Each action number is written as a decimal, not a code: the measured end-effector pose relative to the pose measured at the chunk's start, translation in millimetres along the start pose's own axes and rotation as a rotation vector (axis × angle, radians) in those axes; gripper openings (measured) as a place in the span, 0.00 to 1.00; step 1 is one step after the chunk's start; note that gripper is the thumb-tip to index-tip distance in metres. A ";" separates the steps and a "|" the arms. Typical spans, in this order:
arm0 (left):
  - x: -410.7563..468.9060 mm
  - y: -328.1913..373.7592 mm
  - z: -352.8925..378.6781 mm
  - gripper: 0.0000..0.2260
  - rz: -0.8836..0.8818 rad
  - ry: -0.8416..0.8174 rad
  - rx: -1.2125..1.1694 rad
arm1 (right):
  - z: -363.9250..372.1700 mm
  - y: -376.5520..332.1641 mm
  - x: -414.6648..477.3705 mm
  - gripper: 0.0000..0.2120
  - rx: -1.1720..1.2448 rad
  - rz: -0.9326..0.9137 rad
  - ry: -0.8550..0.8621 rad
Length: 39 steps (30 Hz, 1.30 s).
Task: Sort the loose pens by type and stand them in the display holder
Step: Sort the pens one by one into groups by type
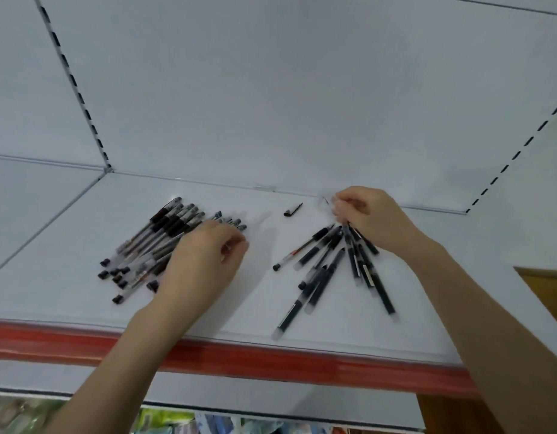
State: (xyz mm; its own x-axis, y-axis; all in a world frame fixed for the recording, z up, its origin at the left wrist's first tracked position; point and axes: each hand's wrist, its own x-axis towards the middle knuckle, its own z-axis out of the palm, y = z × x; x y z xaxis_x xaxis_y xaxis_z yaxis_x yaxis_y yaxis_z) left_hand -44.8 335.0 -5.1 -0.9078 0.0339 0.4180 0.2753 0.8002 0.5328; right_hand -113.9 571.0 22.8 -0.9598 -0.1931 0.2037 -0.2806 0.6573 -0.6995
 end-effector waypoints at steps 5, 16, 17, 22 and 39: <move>-7.1 46.4 23.8 0.08 0.047 -0.388 -0.082 | -18.6 10.9 -27.4 0.08 0.034 0.064 0.080; -5.2 59.4 31.1 0.15 0.030 -0.626 0.053 | -30.1 30.7 -56.1 0.08 0.054 0.137 0.121; -5.9 59.0 30.8 0.15 0.033 -0.624 0.053 | -28.8 29.9 -55.3 0.08 0.058 0.136 0.118; -8.5 50.3 31.4 0.08 0.021 -0.548 0.001 | -20.6 21.4 -50.1 0.04 0.127 0.112 0.110; 2.4 43.4 -8.2 0.08 -0.022 -0.192 -0.406 | -31.3 -36.0 -35.3 0.10 0.333 -0.066 -0.072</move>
State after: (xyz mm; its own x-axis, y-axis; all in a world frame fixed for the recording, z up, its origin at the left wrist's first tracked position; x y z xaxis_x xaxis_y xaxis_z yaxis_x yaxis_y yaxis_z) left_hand -32.4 364.9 25.0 -0.9466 0.1607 0.2794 0.3221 0.5039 0.8015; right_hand -70.0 576.9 62.3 -0.9338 -0.2860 0.2150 -0.3146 0.3702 -0.8741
